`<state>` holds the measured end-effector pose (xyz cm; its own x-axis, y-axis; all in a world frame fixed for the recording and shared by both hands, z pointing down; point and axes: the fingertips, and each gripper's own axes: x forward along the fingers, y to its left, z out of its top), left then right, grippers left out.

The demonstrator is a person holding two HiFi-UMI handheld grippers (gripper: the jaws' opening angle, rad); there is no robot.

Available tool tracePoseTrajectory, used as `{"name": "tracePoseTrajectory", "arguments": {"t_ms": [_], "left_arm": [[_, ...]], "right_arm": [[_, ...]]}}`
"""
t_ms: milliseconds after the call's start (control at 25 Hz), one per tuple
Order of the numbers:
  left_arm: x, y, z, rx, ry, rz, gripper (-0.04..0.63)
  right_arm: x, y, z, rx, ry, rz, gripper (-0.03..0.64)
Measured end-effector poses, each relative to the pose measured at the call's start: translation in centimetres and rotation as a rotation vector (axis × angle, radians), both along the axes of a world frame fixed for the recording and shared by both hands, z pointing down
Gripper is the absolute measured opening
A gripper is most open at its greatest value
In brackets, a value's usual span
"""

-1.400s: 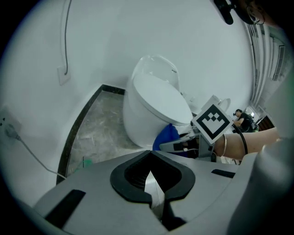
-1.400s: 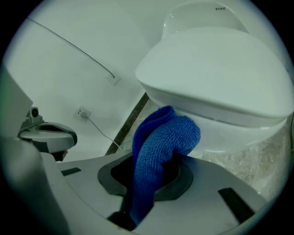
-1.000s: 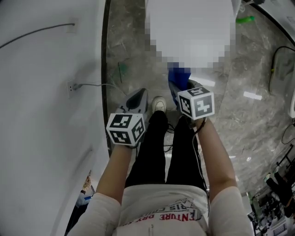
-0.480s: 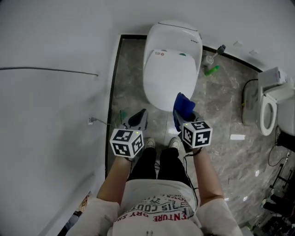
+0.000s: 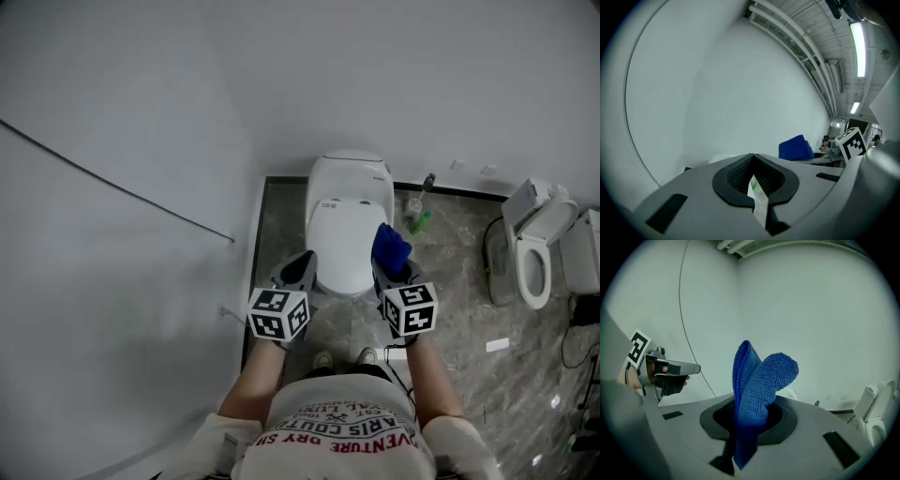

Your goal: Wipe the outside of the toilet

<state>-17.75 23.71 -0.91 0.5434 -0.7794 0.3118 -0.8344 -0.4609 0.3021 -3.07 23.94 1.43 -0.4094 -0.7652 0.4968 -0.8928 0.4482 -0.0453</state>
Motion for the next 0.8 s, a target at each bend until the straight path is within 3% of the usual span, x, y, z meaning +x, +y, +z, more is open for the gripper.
{"name": "tracePoseTrajectory", "arguments": {"t_ms": [200, 480, 800], "left_arm": [[-1.1, 0.2, -7.1, 0.119, -0.021, -0.012, 0.008], [-2.7, 2.0, -11.5, 0.248, -0.06, -0.009, 0.008], [-3.2, 2.3, -12.2, 0.275, -0.057, -0.019, 0.006]], "right_arm": [[0.5, 0.5, -7.3, 0.154, 0.013, 0.025, 0.072], [0.1, 2.2, -11.1, 0.269, -0.013, 0.066, 0.072], [-1.4, 2.6, -11.7, 0.29, -0.024, 0.042, 0.072]]}}
